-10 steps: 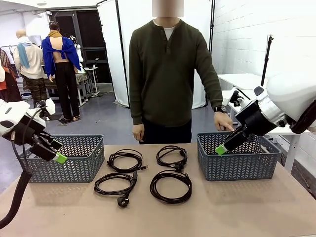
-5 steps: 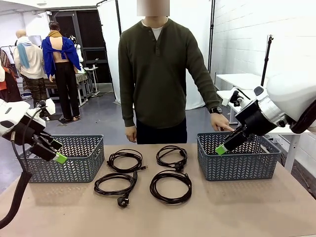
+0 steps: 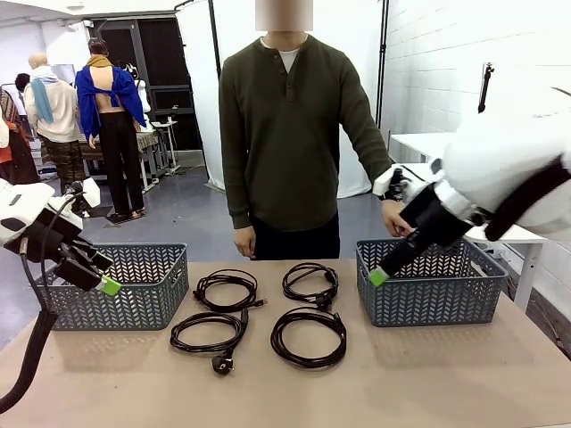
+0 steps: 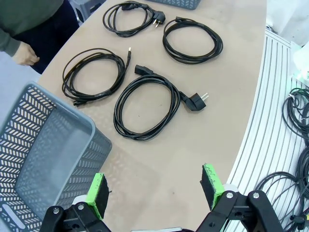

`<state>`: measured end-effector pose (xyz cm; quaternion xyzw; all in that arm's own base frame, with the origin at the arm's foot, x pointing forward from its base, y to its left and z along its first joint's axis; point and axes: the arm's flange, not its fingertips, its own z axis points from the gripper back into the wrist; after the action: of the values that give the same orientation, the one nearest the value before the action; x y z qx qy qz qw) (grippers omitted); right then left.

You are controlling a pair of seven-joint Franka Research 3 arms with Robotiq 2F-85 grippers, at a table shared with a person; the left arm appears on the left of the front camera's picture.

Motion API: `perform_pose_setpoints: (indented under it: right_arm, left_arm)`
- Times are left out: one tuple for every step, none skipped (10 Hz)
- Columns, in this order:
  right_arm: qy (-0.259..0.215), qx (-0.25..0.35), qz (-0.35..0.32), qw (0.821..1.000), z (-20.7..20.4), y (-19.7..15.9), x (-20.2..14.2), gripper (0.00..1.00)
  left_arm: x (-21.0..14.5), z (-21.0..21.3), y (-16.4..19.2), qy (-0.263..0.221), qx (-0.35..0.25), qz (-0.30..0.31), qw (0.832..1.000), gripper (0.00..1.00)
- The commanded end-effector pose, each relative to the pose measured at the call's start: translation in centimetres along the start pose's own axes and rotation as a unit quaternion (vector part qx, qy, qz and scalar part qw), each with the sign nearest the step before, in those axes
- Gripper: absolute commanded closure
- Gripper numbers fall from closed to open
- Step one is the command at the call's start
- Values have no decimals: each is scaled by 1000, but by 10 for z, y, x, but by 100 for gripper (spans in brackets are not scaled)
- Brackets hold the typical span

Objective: Organize the cables according to human instructions.
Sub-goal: Pick up a bundle of cables and place it in the basket indicated by the human.

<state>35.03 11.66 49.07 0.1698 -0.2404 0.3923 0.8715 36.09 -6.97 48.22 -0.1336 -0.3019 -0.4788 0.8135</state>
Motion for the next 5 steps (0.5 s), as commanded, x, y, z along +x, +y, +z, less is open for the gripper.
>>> perform_pose_setpoints:
  right_arm:
    - [48, -14, -37, 998, 2, 10, 36, 0]
    - [65, -25, -53, 996, -2, 13, 52, 0]
    - [90, -44, -70, 992, -8, 13, 63, 0]
    - [114, -43, -80, 989, -17, 14, 70, 0]
    - [126, -47, -89, 987, -24, 16, 75, 0]
  left_arm:
    - [-2, -1, 4, -7, -7, -5, 1000, 0]
    - [-2, -1, 4, -7, -7, -5, 1000, 0]
    - [-2, -1, 4, -7, -7, -5, 1000, 0]
    - [-2, -1, 4, -7, -7, -5, 1000, 0]
    - [-2, -1, 4, -7, -7, -5, 1000, 0]
